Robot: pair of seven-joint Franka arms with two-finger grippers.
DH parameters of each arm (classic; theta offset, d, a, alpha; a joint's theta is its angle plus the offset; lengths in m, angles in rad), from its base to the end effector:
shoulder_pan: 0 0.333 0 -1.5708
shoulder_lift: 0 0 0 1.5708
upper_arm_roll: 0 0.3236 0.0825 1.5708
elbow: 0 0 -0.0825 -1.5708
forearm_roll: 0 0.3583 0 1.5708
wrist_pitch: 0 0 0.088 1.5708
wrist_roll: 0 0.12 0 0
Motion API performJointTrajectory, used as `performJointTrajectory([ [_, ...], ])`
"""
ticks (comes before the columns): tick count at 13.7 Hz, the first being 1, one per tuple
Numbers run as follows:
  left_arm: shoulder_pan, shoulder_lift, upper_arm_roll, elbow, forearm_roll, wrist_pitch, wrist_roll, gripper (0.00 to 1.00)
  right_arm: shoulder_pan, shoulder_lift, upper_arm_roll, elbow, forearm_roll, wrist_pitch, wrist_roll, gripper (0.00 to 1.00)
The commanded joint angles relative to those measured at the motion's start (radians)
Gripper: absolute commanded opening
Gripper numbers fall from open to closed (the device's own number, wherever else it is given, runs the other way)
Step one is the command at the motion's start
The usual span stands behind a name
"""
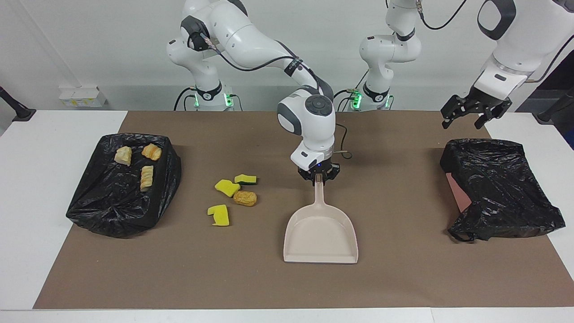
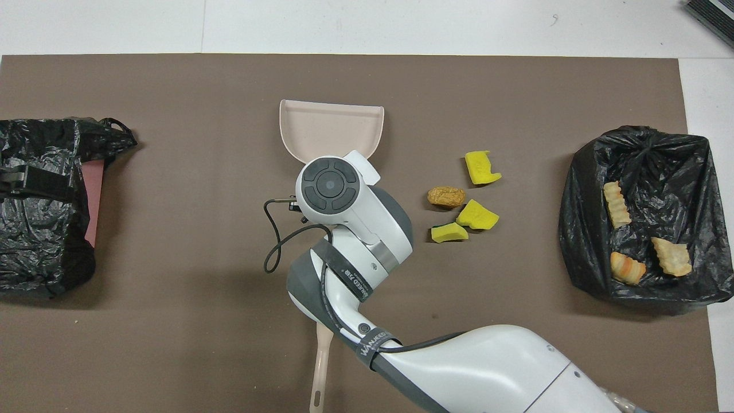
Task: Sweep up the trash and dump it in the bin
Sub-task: 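Set the dustpan down centrally with the right gripper while the left gripper withdraws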
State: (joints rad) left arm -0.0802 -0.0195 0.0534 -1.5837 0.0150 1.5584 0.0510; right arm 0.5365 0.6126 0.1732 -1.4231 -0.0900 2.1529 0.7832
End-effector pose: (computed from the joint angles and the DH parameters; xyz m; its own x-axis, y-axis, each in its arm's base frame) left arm 0.5211 -0.0119 0.6225 0.9970 -0.0775 -0.0065 -0.0776 -0.9969 -0.0137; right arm 0.5589 0.4414 0.3592 0.9946 -0.0696 0.0764 -0.0617 -0.9929 -0.1022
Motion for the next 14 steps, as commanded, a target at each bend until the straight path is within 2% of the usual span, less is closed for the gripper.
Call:
performJointTrajectory([
  [1, -0.023, -0.002, 0.002, 0.008, 0.014, -0.032, 0.000, 1.00, 0.002, -0.086, 0.000, -0.069, 0.010, -0.019, -0.013, 1.00],
  [8, -0.018, -0.051, -0.015, -0.064, 0.011, -0.037, 0.001, 1.00, 0.036, -0.391, 0.069, -0.402, 0.058, -0.073, -0.005, 1.00],
  [12, -0.056, -0.008, -0.015, -0.061, -0.036, 0.000, -0.011, 1.00, 0.111, -0.529, 0.083, -0.635, 0.209, -0.036, 0.011, 1.00],
  [14, -0.099, 0.019, -0.015, -0.061, -0.041, 0.037, -0.013, 1.00, 0.144, -0.548, 0.083, -0.709, 0.231, 0.010, 0.056, 1.00],
])
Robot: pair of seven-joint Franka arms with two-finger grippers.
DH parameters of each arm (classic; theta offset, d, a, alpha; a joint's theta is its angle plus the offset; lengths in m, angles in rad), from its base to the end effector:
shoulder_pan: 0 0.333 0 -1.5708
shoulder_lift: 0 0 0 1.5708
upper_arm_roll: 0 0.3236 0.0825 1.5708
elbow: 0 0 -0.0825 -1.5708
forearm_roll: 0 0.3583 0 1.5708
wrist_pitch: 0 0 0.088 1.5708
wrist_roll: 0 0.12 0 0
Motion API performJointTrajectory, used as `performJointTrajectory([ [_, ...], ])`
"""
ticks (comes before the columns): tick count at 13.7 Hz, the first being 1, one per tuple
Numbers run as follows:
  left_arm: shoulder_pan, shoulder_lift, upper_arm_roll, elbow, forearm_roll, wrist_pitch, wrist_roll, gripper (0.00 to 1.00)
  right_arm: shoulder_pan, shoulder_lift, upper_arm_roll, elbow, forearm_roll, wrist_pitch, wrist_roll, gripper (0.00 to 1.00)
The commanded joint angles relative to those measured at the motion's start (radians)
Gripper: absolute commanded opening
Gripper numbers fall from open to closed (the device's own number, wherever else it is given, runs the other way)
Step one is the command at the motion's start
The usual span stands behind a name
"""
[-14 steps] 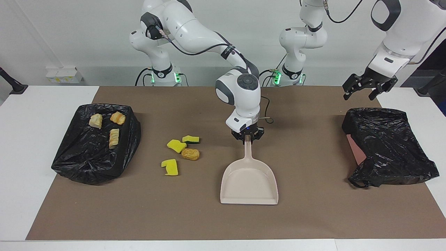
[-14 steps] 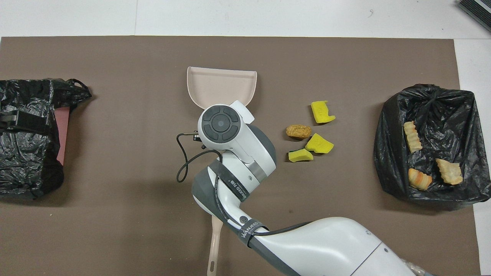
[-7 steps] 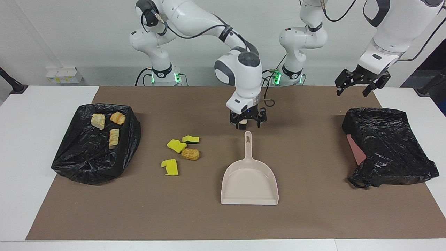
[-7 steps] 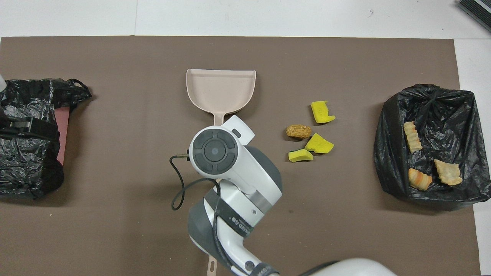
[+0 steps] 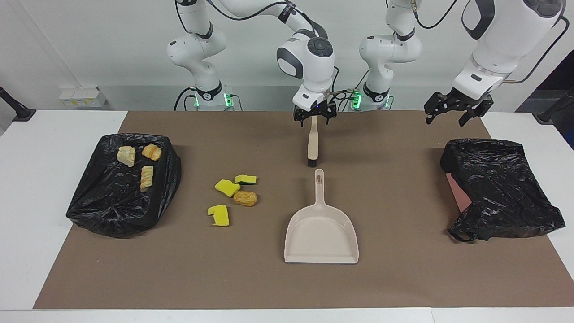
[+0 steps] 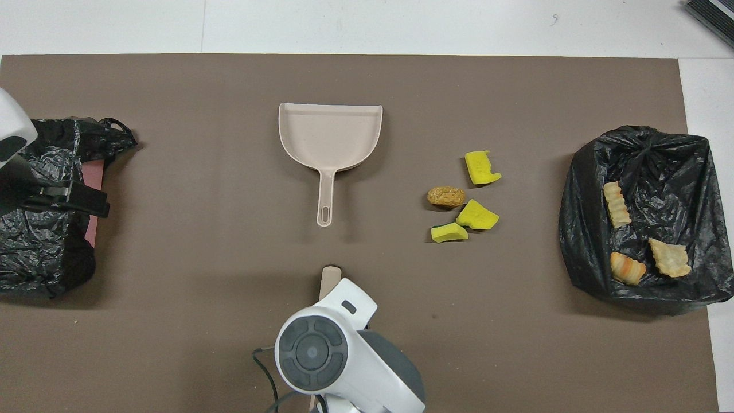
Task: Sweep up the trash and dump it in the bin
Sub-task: 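Grasp the brush with the right gripper while the left gripper grasps the dustpan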
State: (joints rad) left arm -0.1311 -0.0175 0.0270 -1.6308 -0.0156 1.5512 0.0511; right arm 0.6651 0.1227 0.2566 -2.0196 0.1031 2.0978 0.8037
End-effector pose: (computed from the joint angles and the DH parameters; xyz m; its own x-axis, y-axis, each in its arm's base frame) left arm 0.5157 -0.0557 0.6000 0.9861 -0.1547 -0.0612 -0.1538 -0.9879 0.0192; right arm 0.3300 0.4400 0.3985 0.9912 0.0655 -0.1155 0.0601 -0.9970 -0.0497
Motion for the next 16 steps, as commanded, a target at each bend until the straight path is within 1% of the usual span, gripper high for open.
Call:
performJointTrajectory([
  [1, -0.073, 0.019, 0.011, -0.017, -0.010, 0.053, -0.017, 1.00, 0.040, -0.049, 0.000, -0.129, 0.055, 0.097, 0.055, 1.00],
  [3, -0.082, 0.040, 0.008, -0.017, -0.017, 0.073, -0.019, 1.00, 0.068, -0.041, 0.000, -0.184, 0.095, 0.180, 0.087, 1.00],
  [4, -0.103, 0.054, 0.008, -0.017, -0.029, 0.087, -0.019, 1.00, 0.082, -0.040, 0.000, -0.203, 0.108, 0.218, 0.104, 1.00],
  [6, -0.133, 0.068, 0.008, -0.023, -0.030, 0.115, -0.048, 1.00, 0.102, -0.038, 0.000, -0.222, 0.115, 0.234, 0.114, 1.00],
  [9, -0.214, 0.134, 0.008, -0.026, -0.030, 0.174, -0.151, 1.00, 0.103, -0.041, 0.000, -0.226, 0.121, 0.237, 0.118, 1.00],
  [10, -0.220, 0.140, 0.008, -0.027, -0.032, 0.196, -0.152, 1.00, 0.103, -0.041, 0.000, -0.226, 0.121, 0.237, 0.120, 0.60],
  [11, -0.223, 0.143, 0.007, -0.036, -0.033, 0.208, -0.158, 1.00, 0.103, -0.040, 0.000, -0.226, 0.121, 0.237, 0.121, 0.28],
  [12, -0.235, 0.154, 0.007, -0.040, -0.049, 0.230, -0.162, 1.00, 0.103, -0.038, 0.000, -0.222, 0.121, 0.235, 0.120, 0.11],
  [13, -0.255, 0.180, 0.007, -0.043, -0.053, 0.263, -0.162, 1.00, 0.103, -0.035, 0.000, -0.216, 0.121, 0.234, 0.118, 0.03],
  [14, -0.284, 0.200, 0.008, -0.046, -0.055, 0.294, -0.172, 1.00, 0.103, -0.034, -0.002, -0.211, 0.121, 0.234, 0.120, 0.00],
  [15, -0.315, 0.236, 0.008, -0.046, -0.055, 0.334, -0.210, 1.00, 0.102, -0.028, -0.003, -0.199, 0.121, 0.231, 0.136, 0.00],
  [16, -0.323, 0.252, 0.007, -0.046, -0.055, 0.363, -0.223, 1.00, 0.094, -0.020, -0.003, -0.194, 0.118, 0.231, 0.143, 0.00],
])
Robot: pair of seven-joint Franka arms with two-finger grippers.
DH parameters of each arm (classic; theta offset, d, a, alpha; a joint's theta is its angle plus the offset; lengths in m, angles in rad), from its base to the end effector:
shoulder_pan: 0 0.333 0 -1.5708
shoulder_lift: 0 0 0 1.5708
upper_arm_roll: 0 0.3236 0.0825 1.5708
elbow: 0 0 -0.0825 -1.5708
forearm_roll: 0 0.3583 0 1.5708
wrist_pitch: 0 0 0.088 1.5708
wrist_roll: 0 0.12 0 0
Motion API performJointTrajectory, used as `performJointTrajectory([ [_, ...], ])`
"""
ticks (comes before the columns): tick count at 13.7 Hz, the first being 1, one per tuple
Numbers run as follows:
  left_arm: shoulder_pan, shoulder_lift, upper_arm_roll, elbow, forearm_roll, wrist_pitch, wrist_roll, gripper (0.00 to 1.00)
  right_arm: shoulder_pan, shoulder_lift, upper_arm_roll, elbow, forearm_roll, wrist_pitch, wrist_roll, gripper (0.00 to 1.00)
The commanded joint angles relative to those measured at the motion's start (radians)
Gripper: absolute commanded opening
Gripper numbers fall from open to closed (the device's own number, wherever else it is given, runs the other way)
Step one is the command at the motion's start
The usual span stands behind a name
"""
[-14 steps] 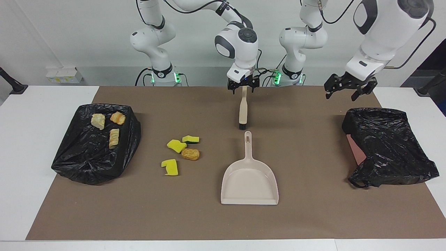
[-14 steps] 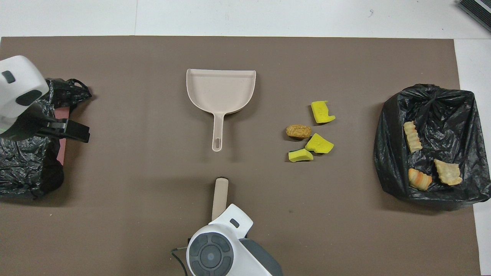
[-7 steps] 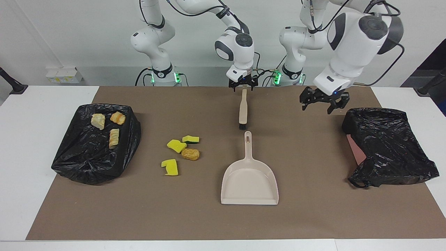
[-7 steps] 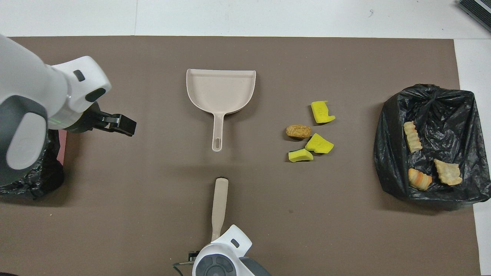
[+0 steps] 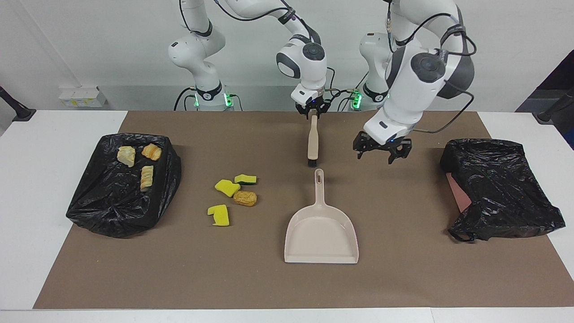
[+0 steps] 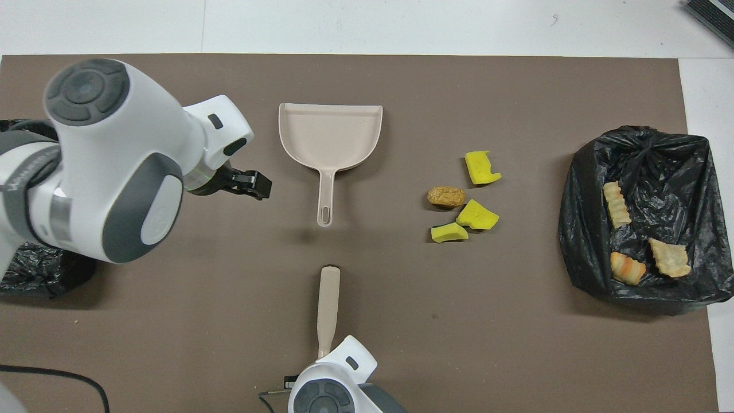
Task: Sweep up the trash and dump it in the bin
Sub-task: 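Grasp the brush with the right gripper while the left gripper grasps the dustpan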
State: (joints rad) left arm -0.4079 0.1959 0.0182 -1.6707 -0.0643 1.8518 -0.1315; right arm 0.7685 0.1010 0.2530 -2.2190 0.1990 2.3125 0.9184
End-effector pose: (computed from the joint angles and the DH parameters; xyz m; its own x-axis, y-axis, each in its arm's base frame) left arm 0.5497 -0.2329 0.4877 0.9709 -0.2385 -0.0227 -0.2369 -0.9699 0.0554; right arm 0.2678 0.4466 0.3446 0.9890 -0.0263 -0.1456 -0.0396 -0.9952 -0.0893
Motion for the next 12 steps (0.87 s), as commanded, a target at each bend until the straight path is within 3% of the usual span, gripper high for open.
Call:
performJointTrajectory([
  [1, -0.058, 0.049, 0.016, -0.006, -0.008, 0.084, -0.046, 1.00, -0.011, -0.001, -0.003, 0.005, 0.010, 0.010, 0.020, 0.00],
  [7, -0.147, 0.132, 0.016, -0.006, -0.016, 0.207, -0.198, 1.00, -0.106, -0.116, -0.009, -0.002, -0.079, -0.168, -0.085, 0.00],
  [12, -0.183, 0.232, 0.017, 0.005, -0.006, 0.328, -0.278, 1.00, -0.323, -0.234, -0.009, -0.005, -0.142, -0.381, -0.298, 0.00],
])
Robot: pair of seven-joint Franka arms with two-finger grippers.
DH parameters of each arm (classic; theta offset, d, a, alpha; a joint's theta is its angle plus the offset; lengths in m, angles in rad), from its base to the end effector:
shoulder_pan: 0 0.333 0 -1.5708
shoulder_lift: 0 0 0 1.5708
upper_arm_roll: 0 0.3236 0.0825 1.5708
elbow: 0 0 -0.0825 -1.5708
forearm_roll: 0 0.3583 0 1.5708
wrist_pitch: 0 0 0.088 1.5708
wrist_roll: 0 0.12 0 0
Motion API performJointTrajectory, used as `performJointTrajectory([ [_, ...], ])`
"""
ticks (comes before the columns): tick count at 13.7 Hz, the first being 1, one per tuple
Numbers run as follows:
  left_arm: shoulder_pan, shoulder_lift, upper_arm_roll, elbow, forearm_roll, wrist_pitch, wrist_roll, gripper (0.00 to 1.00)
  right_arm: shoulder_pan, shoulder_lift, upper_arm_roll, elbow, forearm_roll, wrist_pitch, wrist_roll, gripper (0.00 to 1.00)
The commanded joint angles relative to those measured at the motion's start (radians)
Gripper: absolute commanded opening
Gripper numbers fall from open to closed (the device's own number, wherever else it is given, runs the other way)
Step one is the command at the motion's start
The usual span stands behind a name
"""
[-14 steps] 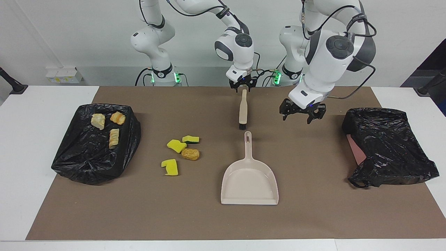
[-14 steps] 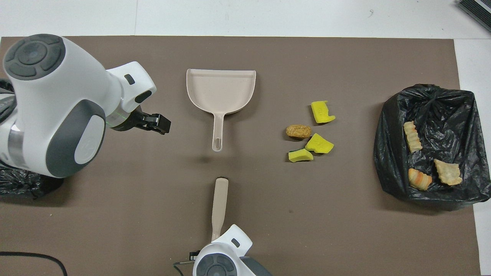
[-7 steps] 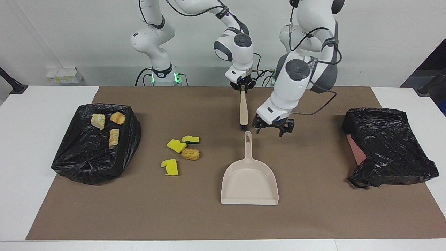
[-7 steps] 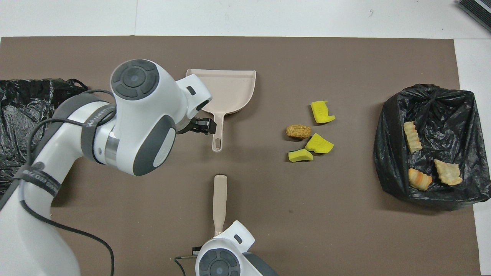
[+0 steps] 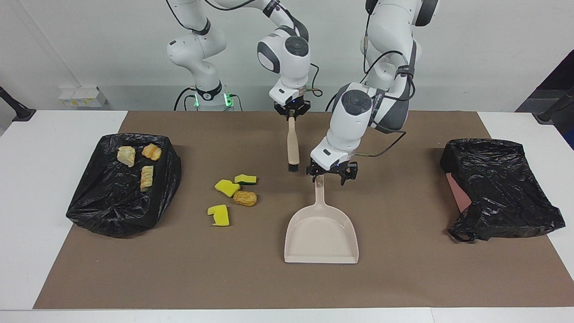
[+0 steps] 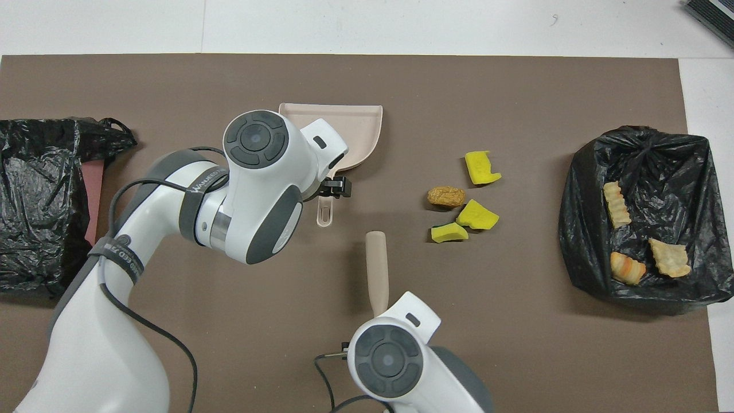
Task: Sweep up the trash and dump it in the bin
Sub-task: 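Sweep yellow sponges with the right gripper while the left gripper brings the dustpan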
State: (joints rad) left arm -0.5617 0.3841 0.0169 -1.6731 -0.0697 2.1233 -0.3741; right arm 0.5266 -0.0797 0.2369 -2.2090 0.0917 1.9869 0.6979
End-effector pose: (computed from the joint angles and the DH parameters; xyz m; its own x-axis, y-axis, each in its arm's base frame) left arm 0.5523 -0.3406 0.3938 0.9900 -0.1355 0.0405 -0.1382 -0.9875 0.0753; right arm 0.3373 0.3338 0.4100 0.9887 0.0166 -0.1488 0.0239 -0.9986 0.0479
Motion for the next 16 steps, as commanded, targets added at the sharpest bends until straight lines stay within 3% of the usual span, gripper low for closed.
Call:
performJointTrajectory([
  [1, -0.030, 0.055, 0.017, 0.007, 0.002, 0.066, -0.042, 0.95, -0.121, -0.067, 0.007, -0.009, -0.058, -0.089, -0.102, 0.00],
  [3, -0.030, 0.056, 0.017, 0.010, 0.001, 0.063, -0.048, 0.57, -0.173, -0.071, 0.009, -0.008, -0.145, -0.126, -0.109, 0.00],
  [5, -0.037, 0.056, 0.017, 0.012, 0.002, 0.055, -0.068, 0.48, -0.239, -0.057, 0.007, -0.006, -0.199, -0.126, -0.158, 0.00],
  [7, -0.040, 0.055, 0.017, 0.007, 0.002, 0.066, -0.085, 0.00, -0.360, -0.043, 0.012, -0.014, -0.228, -0.111, -0.289, 0.00],
  [12, -0.027, 0.010, 0.017, -0.003, 0.002, 0.014, -0.002, 0.00, -0.534, 0.015, 0.012, -0.027, -0.283, -0.063, -0.516, 0.00],
  [16, 0.011, -0.069, 0.018, -0.031, 0.002, -0.080, 0.170, 0.00, -0.531, 0.058, 0.018, -0.047, -0.319, -0.056, -0.525, 0.00],
])
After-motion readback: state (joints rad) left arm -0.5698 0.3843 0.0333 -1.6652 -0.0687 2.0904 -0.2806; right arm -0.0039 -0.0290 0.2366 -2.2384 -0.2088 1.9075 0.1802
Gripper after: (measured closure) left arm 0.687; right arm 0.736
